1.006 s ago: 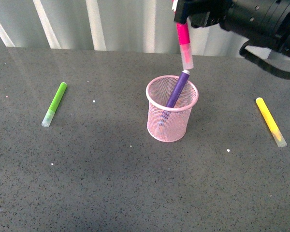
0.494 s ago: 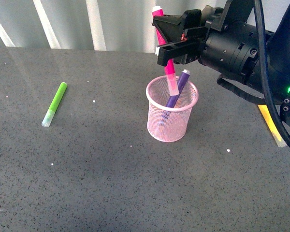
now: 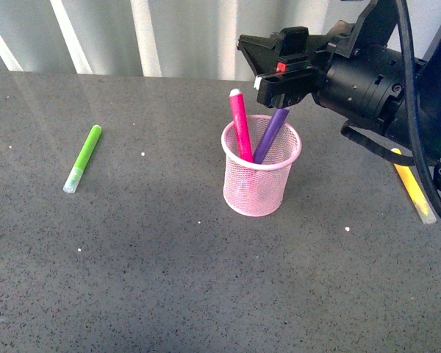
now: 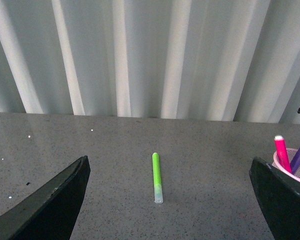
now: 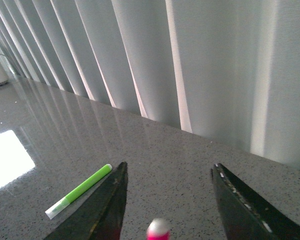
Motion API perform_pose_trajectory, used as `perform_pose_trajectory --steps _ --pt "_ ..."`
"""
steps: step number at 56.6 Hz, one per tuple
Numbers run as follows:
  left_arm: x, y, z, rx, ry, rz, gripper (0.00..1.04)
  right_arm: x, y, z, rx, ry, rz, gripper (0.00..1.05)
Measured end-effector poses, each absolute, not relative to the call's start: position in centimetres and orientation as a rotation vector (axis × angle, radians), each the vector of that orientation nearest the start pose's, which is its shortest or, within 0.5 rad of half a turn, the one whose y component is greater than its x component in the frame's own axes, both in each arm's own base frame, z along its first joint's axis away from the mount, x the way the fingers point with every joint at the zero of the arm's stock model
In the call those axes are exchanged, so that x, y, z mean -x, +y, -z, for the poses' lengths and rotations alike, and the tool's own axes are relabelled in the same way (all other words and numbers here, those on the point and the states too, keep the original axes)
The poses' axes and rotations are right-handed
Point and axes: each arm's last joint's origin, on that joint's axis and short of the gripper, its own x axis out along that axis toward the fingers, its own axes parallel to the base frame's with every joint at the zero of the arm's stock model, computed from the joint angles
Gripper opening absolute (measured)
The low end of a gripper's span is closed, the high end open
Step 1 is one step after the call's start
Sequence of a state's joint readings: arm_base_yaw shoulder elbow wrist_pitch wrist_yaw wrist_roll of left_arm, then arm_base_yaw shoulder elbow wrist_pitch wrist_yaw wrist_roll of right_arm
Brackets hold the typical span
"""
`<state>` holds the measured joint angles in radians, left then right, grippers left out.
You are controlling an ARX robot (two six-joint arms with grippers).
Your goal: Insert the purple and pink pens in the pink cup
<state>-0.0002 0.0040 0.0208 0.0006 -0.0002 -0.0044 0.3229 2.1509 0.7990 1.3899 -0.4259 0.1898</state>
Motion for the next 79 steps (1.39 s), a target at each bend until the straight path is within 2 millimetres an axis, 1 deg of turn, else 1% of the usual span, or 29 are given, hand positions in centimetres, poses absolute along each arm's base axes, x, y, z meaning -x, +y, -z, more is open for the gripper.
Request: perform_pose_trajectory --steps 1,5,6,14,16,18,19,22,25,29,32,36,40,44,45,48,56,57,60,65,68,70,71,73,75,79 --pt "-9.7 0.0 -17.0 0.004 -0.017 0.0 0.98 -34.8 12.9 -10.2 -0.18 0.032 -0.749 0.57" --pt "-9.7 0.0 -17.0 0.004 -0.017 0.0 0.98 -35.0 12.7 -10.3 -0.184 0.03 -0.74 0.71" --pt "-9.7 0.0 -17.0 0.004 -0.017 0.0 0.98 -35.0 12.7 -10.3 -0.185 0.03 -0.739 0.73" --pt "-9.7 0.0 -17.0 0.004 -0.017 0.0 0.98 -34.9 12.6 -10.6 -0.188 0.023 -0.736 0.97" --pt "-9.7 0.0 -17.0 0.004 -0.017 0.0 0.98 -34.8 12.5 -10.9 -0.188 0.017 -0.732 1.0" --pt "-9.7 0.0 -17.0 0.004 -0.017 0.0 0.98 -34.7 12.4 -11.2 -0.188 0.013 -0.728 0.98" --pt "-9.7 0.0 -17.0 0.004 -0.017 0.0 0.98 -34.6 12.3 -11.7 -0.187 0.006 -0.721 0.97" --pt "-9.7 0.0 -17.0 0.004 -0.017 0.0 0.98 -34.3 11.6 -13.0 -0.186 -0.018 -0.687 0.98" --pt "-9.7 0.0 -17.0 0.004 -0.017 0.0 0.98 -33.9 10.2 -15.0 -0.179 -0.054 -0.611 0.98" --pt "-9.7 0.0 -17.0 0.004 -0.017 0.0 0.98 -33.2 8.9 -16.5 -0.171 -0.076 -0.556 0.98" --pt "-9.7 0.0 -17.0 0.004 -0.017 0.0 0.98 -32.3 7.9 -17.7 -0.163 -0.096 -0.529 0.98" --pt "-9.7 0.0 -17.0 0.004 -0.017 0.0 0.98 -30.4 6.4 -19.2 -0.138 -0.144 -0.503 0.98" --pt "-9.7 0.0 -17.0 0.004 -0.017 0.0 0.98 -28.6 5.4 -20.3 -0.108 -0.174 -0.482 0.98" --pt "-9.7 0.0 -17.0 0.004 -0.017 0.0 0.98 -25.9 4.1 -21.0 -0.072 -0.194 -0.461 0.98" --pt "-9.7 0.0 -17.0 0.004 -0.017 0.0 0.98 -24.9 3.6 -21.2 -0.065 -0.198 -0.457 0.98" --pt "-9.7 0.0 -17.0 0.004 -0.017 0.0 0.98 -23.1 2.6 -21.3 -0.06 -0.201 -0.429 0.98" --pt "-9.7 0.0 -17.0 0.004 -0.017 0.0 0.98 -19.4 0.7 -21.2 -0.056 -0.225 -0.336 0.98" --pt "-9.7 0.0 -17.0 0.004 -0.017 0.0 0.98 -18.6 0.3 -21.0 -0.053 -0.238 -0.313 0.98" --pt "-9.7 0.0 -17.0 0.004 -0.017 0.0 0.98 -17.2 -0.4 -20.4 -0.062 -0.238 -0.277 0.98" --pt "-9.7 0.0 -17.0 0.004 -0.017 0.0 0.98 -15.9 -1.3 -19.2 -0.084 -0.22 -0.223 0.97" --pt "-9.7 0.0 -17.0 0.004 -0.017 0.0 0.98 -15.7 -1.7 -18.5 -0.078 -0.146 -0.106 0.9" --pt "-9.7 0.0 -17.0 0.004 -0.018 0.0 0.98 -15.3 -2.0 -17.7 -0.061 -0.078 -0.042 0.83" --pt "-9.7 0.0 -17.0 0.004 -0.018 0.0 0.98 -15.2 -2.1 -17.4 -0.061 -0.062 -0.034 0.81" --pt "-9.7 0.0 -17.0 0.004 -0.017 -0.001 0.98 -14.7 -2.2 -16.5 -0.05 -0.007 -0.005 0.74" --pt "-9.7 0.0 -17.0 0.004 -0.017 -0.001 0.98 -14.5 -2.2 -16.2 -0.042 0.018 0.005 0.68" --pt "-9.7 0.0 -17.0 0.004 -0.018 0.0 0.98 -14.1 -2.1 -16.4 -0.026 0.013 0.005 0.56"
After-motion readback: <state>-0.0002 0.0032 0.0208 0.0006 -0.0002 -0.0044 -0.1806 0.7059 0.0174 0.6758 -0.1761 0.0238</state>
